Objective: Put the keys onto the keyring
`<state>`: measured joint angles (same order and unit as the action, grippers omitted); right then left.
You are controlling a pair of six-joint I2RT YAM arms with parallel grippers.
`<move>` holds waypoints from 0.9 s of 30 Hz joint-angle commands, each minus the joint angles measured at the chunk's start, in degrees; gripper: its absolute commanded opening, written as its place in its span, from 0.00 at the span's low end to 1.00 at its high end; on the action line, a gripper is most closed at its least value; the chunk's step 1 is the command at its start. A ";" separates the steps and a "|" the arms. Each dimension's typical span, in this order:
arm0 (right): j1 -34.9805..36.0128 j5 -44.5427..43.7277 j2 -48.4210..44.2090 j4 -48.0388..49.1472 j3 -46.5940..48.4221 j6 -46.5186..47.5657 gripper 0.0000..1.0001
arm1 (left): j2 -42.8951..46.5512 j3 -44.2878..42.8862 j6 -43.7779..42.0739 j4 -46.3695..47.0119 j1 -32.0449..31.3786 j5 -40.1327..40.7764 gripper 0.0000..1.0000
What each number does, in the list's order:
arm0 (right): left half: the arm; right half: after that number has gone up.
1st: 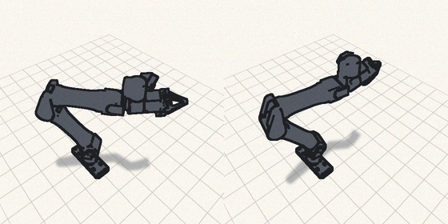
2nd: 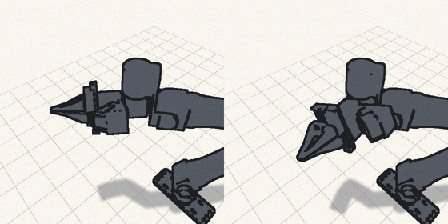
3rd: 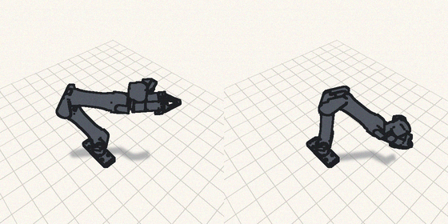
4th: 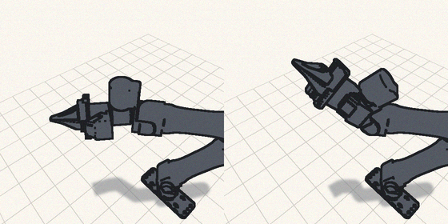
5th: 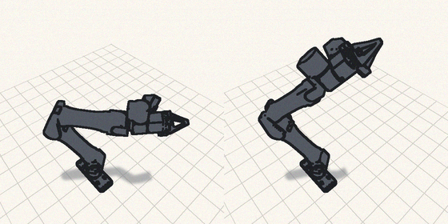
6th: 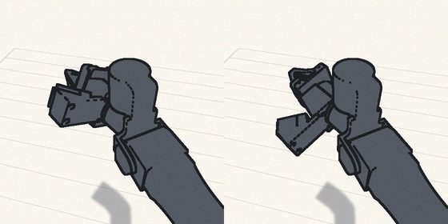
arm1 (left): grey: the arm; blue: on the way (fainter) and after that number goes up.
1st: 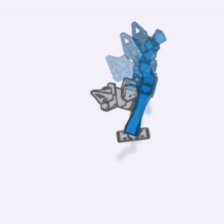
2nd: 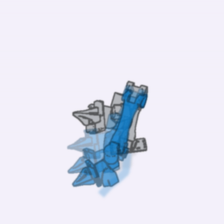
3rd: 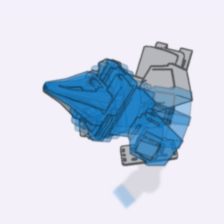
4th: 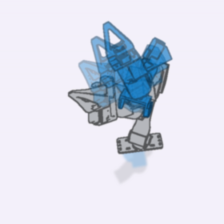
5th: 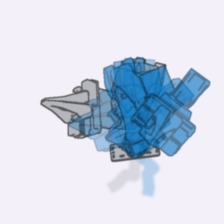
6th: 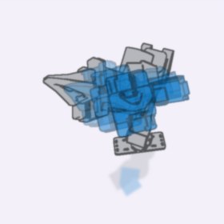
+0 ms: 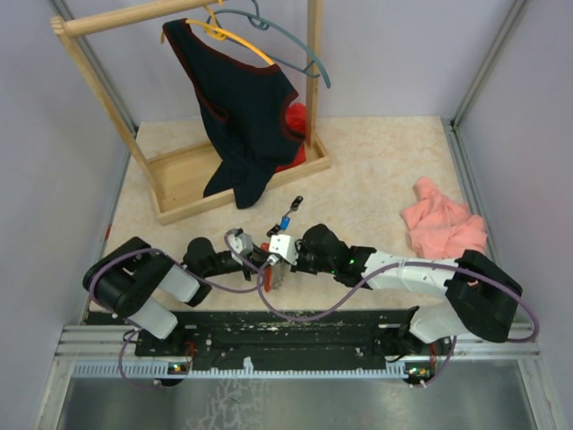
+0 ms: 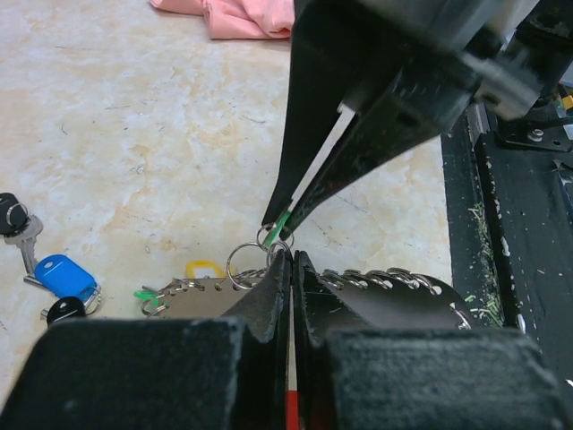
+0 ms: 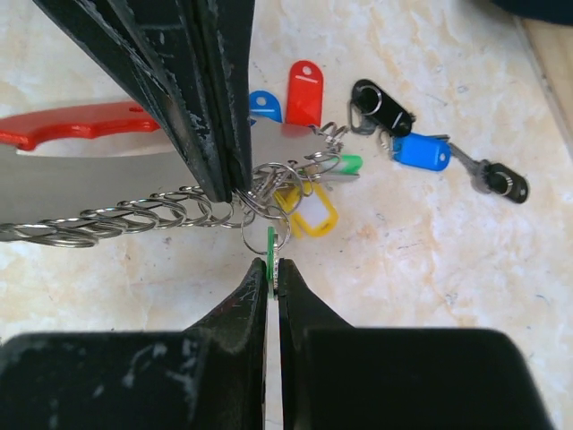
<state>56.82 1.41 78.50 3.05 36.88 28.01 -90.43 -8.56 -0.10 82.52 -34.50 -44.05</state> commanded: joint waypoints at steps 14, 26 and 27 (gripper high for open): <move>1.56 1.24 -7.42 -2.69 5.45 4.11 0.00 | 2.53 -3.01 -0.98 -5.36 -0.03 -1.03 0.25; 2.63 -1.41 -5.94 -3.10 6.94 3.98 0.00 | 2.91 -4.32 2.73 -8.10 -0.50 -1.78 0.28; 2.62 -1.75 -5.76 -3.13 7.12 3.84 0.00 | 3.52 -4.40 2.62 -9.91 -0.71 -1.38 0.28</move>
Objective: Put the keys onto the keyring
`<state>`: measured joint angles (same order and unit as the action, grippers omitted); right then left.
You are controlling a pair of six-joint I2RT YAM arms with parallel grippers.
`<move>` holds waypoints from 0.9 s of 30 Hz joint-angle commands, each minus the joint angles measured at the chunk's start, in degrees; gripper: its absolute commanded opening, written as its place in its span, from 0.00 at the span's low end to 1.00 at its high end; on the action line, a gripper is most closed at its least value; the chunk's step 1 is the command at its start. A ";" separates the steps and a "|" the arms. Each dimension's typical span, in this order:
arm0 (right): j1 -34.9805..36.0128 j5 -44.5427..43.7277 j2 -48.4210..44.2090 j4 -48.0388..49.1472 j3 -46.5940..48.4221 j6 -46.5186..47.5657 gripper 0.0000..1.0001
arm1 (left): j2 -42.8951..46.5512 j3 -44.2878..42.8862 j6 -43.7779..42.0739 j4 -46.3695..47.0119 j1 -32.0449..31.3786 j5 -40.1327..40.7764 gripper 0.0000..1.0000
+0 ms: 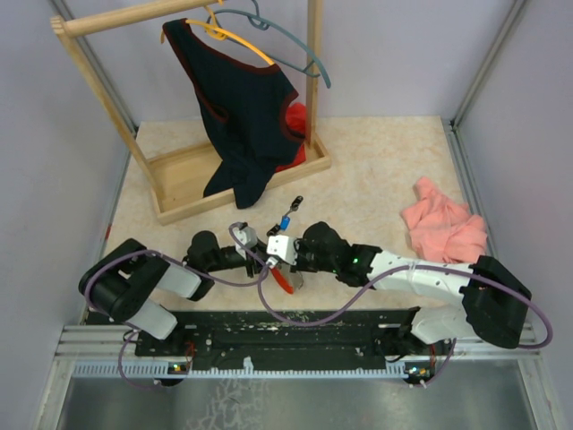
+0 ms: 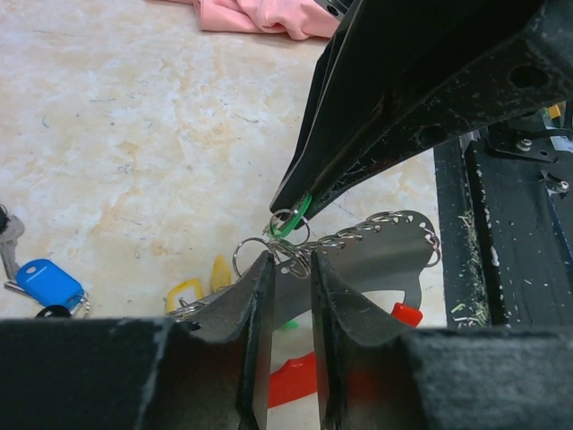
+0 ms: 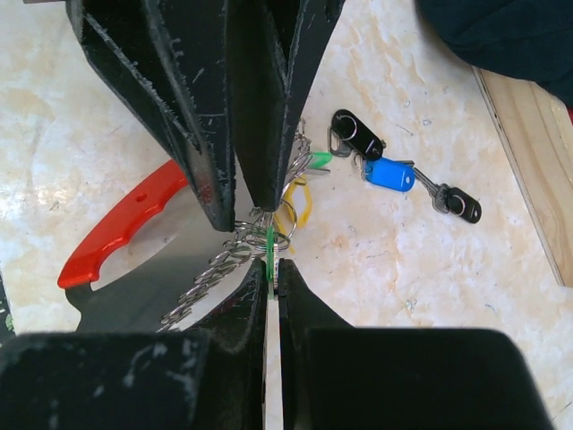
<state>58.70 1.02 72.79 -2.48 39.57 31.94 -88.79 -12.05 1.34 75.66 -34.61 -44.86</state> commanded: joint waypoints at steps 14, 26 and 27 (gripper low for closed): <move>2.11 -2.28 0.25 2.33 5.43 -1.58 0.00 | 6.94 -2.54 1.32 -14.72 -2.48 7.74 0.30; 2.83 -1.38 0.46 1.07 5.68 -1.74 0.00 | 5.14 -2.46 3.14 -10.97 -2.48 8.85 0.11; 2.83 -1.29 0.42 0.81 5.69 -1.68 0.00 | 5.05 -2.45 3.09 -10.70 -2.48 8.74 0.09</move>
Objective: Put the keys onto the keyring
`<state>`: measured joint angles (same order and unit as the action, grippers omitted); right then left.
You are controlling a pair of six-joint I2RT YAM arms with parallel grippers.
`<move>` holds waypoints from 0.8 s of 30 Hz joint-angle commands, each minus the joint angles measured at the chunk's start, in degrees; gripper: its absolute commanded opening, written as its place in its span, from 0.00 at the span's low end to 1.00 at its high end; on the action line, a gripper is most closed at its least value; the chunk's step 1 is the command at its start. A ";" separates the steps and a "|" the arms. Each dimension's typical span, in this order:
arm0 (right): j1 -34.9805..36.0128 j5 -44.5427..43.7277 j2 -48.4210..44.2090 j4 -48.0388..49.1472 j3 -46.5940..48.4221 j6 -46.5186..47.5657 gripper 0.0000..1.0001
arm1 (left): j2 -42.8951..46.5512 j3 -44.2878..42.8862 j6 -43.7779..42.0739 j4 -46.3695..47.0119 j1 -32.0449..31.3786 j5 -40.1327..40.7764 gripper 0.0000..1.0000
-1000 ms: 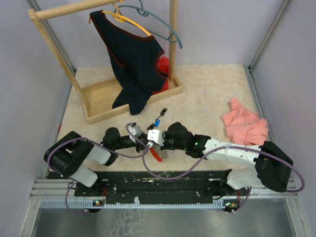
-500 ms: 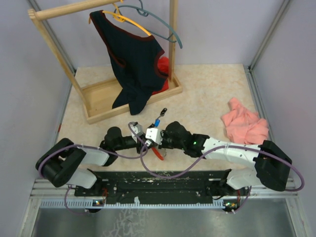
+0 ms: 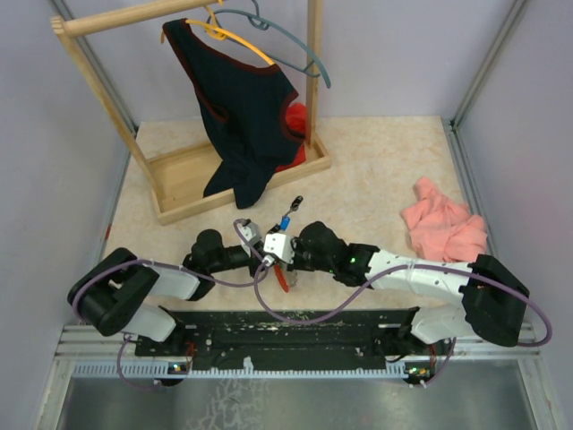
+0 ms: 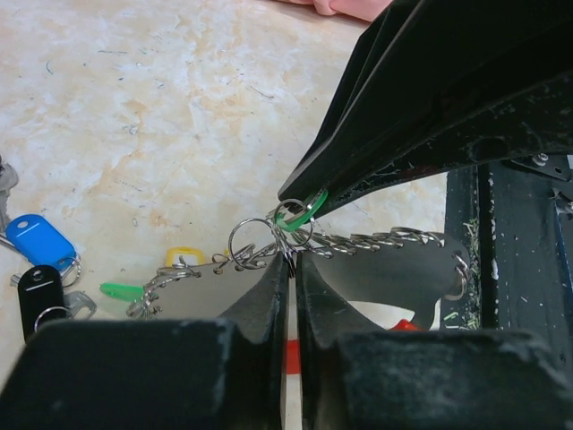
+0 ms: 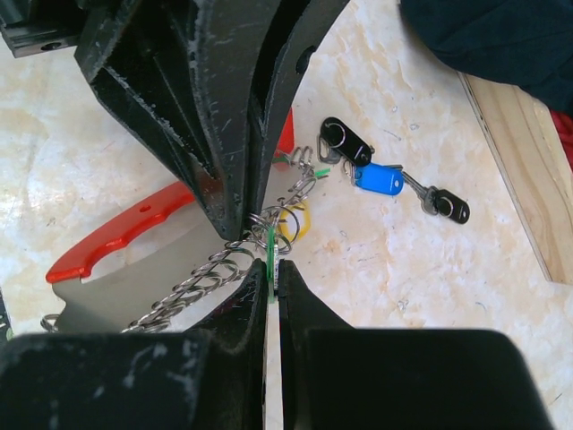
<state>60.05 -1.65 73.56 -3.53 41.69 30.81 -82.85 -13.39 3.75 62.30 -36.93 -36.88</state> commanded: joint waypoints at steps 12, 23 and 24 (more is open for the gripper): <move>0.24 -4.01 -1.63 -1.40 -0.76 -2.64 0.00 | -0.47 1.90 -3.70 6.29 -0.16 2.43 0.01; -1.38 -2.70 0.42 -2.46 -1.57 -6.23 0.00 | -1.48 4.50 -4.26 13.07 -0.16 0.88 0.01; -1.54 -2.48 0.61 -2.49 -1.53 -6.34 0.00 | -1.44 4.71 -4.28 13.49 -0.16 0.93 0.01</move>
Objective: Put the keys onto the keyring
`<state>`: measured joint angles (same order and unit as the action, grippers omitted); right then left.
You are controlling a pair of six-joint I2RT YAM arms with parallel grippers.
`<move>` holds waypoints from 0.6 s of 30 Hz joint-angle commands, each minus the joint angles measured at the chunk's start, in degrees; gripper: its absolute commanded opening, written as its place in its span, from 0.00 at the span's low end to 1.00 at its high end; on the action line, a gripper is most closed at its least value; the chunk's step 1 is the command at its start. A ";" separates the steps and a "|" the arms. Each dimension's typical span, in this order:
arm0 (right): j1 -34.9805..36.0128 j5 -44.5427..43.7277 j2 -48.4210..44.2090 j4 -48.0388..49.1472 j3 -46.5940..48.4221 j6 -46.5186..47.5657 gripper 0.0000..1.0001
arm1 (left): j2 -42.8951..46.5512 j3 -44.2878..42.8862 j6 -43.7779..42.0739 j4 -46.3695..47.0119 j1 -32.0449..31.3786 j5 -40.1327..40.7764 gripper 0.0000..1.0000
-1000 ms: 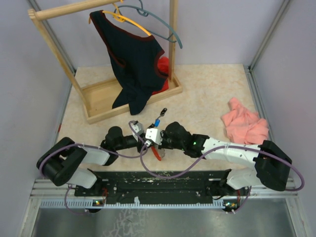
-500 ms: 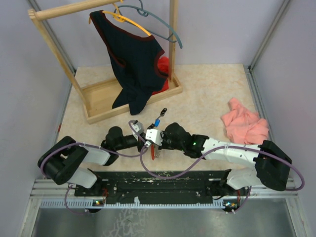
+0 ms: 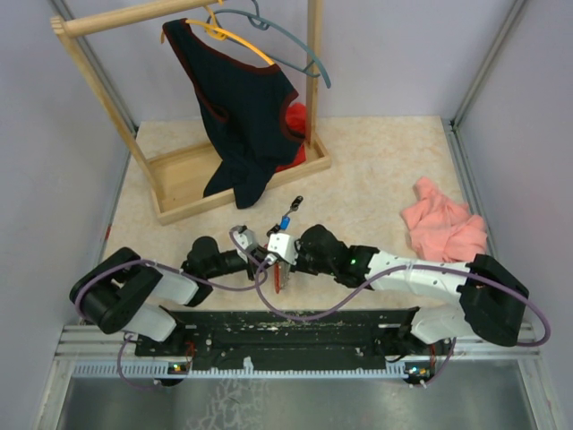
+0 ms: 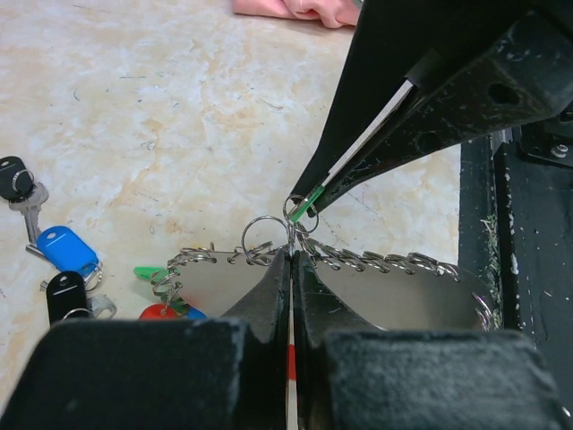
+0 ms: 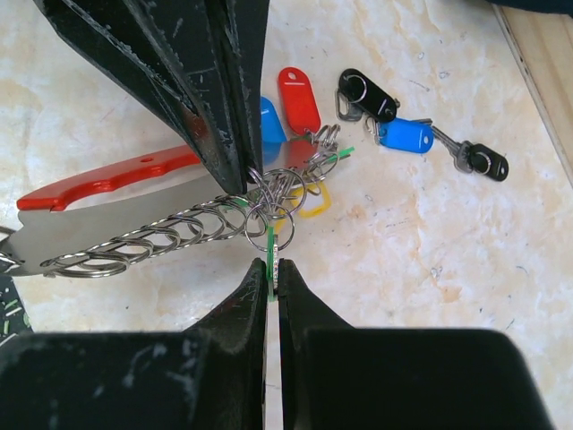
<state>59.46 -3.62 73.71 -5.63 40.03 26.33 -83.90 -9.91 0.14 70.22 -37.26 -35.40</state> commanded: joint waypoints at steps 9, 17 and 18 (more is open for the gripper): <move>-2.66 3.24 2.05 -3.15 1.71 -3.71 0.00 | -0.28 1.92 -2.23 7.00 0.17 -2.00 0.01; -4.50 10.72 5.65 -9.67 6.06 -5.15 0.00 | -0.61 2.44 -3.47 8.25 0.00 -3.90 0.01; -4.93 11.68 6.06 -10.62 6.74 -5.55 0.00 | -0.56 2.47 -3.76 8.34 -0.05 -4.01 0.01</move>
<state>56.36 4.21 78.15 -10.11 42.89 22.63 -84.27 -8.03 -2.11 73.52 -37.26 -37.63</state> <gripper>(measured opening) 0.024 0.011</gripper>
